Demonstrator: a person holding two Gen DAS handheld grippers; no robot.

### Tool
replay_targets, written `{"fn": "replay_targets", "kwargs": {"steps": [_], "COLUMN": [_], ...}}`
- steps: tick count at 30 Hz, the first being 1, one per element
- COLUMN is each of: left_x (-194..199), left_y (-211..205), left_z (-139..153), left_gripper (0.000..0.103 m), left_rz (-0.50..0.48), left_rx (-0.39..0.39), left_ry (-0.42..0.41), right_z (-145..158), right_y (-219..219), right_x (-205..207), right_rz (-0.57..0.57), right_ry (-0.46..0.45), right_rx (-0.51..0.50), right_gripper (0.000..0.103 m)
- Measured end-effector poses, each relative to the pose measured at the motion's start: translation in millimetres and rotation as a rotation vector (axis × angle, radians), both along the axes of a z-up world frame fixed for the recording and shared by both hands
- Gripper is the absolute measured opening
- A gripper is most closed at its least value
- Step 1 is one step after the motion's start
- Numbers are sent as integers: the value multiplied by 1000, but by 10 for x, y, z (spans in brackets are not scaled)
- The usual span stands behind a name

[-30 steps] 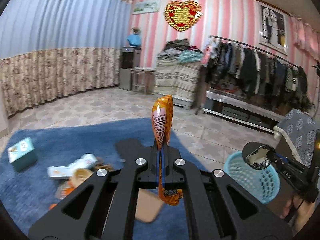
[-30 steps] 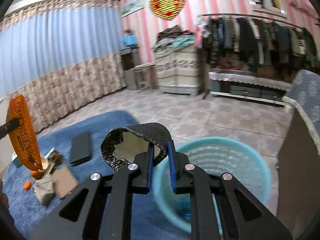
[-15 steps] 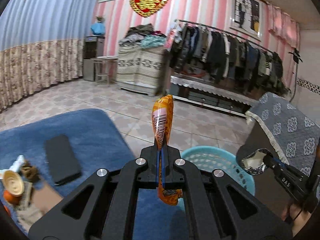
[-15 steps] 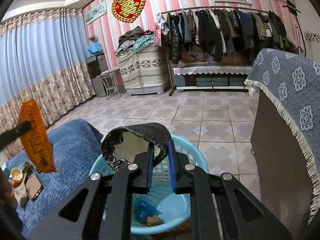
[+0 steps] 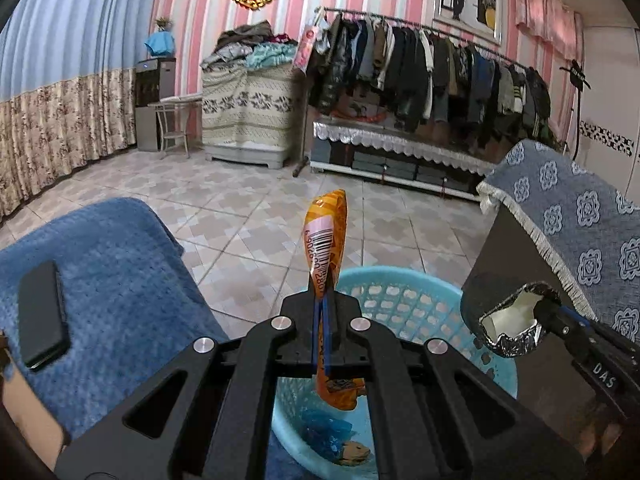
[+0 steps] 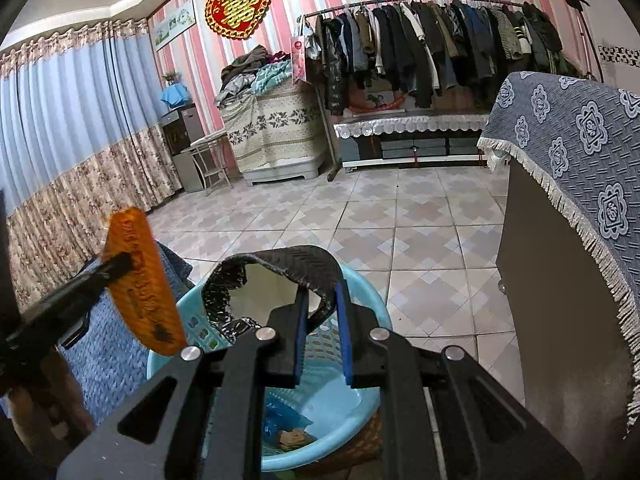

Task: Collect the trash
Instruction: 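Carry the wrapper and phone case to the basket and release both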

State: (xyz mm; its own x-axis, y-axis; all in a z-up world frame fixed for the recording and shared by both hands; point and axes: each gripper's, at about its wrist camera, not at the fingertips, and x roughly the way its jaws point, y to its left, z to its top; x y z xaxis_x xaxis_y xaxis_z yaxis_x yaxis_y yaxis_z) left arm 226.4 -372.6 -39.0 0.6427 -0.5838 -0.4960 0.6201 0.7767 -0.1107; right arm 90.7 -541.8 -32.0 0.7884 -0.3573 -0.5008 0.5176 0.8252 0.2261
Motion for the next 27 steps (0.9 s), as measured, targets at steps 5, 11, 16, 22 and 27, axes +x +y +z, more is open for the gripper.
{"fn": "replay_targets", "kwargs": {"steps": [5,11,16,22,27], "left_x": [33,5,-31,-112,-197], "left_y": [13,206,534,863,1123], "left_z": [-89,15,159,310,376], "left_gripper": [48,70,87,94,96], "left_rz": [11,65,142,202,228], "left_rx": [34,53,41,33,16], "left_ry": [11,-56,-105,-124,-104], "right_z": [-47,-78,-173,-316,-333], "right_y": [-4,29,151,306,308], "right_x": [18,87,259,463,467], "right_rz": [3,23,68,108,87], "right_ry": [9,29,60,152,168], "right_rx": [5,0,11,4,8], "right_gripper": [14,14,14,18,48]}}
